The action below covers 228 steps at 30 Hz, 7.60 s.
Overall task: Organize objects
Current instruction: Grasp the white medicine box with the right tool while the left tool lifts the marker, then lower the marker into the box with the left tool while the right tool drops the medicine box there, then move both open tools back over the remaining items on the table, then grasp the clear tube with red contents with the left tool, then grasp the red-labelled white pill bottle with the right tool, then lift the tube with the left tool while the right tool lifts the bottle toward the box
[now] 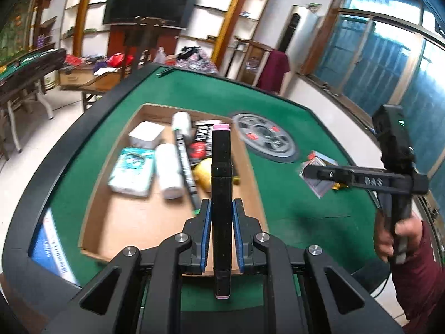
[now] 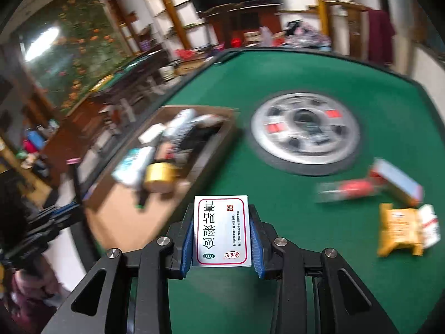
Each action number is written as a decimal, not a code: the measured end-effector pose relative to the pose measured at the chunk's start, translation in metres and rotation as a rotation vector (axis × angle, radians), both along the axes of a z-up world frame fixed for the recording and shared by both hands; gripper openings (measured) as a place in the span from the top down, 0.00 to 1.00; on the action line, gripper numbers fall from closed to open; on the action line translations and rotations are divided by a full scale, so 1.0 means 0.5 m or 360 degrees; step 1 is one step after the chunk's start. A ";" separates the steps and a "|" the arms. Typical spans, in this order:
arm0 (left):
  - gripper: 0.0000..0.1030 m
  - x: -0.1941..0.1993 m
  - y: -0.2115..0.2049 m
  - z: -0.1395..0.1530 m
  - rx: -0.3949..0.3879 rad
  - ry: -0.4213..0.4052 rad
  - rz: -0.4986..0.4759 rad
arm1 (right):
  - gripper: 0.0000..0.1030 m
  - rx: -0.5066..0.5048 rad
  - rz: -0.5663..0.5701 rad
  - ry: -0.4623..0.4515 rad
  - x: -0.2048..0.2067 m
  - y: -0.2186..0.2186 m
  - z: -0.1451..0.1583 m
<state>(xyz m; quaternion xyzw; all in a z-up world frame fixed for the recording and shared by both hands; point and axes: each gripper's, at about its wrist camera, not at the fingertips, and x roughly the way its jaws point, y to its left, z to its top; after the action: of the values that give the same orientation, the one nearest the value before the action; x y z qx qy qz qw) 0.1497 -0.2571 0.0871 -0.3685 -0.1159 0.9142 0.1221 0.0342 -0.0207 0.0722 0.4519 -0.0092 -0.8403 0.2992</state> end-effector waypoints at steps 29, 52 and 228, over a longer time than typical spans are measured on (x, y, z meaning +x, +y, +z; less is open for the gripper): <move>0.85 -0.132 -0.017 -0.110 -0.0081 -0.0253 0.0033 | 0.63 0.0297 0.0305 -0.0078 0.038 -0.296 -0.118; 0.19 -0.012 -0.055 -0.010 0.0021 -0.0046 0.0237 | 0.28 0.0132 0.0167 -0.0022 0.047 -0.212 -0.070; 0.87 -0.053 0.451 0.019 -0.0262 0.0111 -0.0484 | 0.64 0.0394 -0.1037 0.0372 -0.109 0.484 -0.060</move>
<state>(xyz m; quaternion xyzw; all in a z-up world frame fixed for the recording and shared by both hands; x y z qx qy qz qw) 0.1231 -0.0315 0.0968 -0.3586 0.0208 0.9039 0.2324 -0.0202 0.2215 0.0424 0.3591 -0.0168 -0.9322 -0.0420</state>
